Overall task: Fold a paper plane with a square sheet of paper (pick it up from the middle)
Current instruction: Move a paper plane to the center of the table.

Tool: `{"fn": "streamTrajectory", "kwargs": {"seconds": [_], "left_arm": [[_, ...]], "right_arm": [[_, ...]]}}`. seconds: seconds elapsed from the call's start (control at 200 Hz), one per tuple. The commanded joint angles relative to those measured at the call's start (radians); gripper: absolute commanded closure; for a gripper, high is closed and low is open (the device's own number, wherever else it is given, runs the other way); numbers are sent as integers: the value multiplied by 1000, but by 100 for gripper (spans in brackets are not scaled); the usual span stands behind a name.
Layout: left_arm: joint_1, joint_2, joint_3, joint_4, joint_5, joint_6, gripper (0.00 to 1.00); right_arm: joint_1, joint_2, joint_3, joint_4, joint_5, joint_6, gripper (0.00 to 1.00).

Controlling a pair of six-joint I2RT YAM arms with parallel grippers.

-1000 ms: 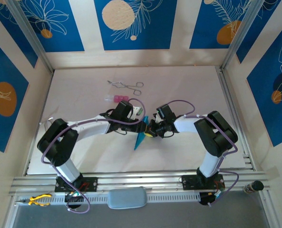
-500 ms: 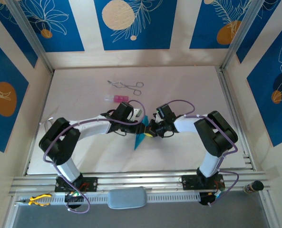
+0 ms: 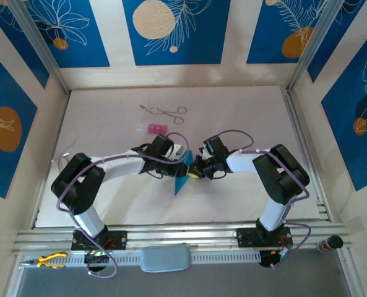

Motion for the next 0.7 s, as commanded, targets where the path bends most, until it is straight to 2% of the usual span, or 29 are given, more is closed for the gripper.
{"fn": "streamTrajectory", "kwargs": {"seconds": [0.0,0.52,0.695], "left_arm": [[-9,-2,-13,-40,-2,22,56],[-13,21,-14,-49,77,10,55],[-14,24,-14,-64,73,9,53]], "right_arm": [[-3,6,20,-29,-22,1,96],[-1,7,21,-23,-23,3,96],[-1,10,21,-21,-25,4,96]]}}
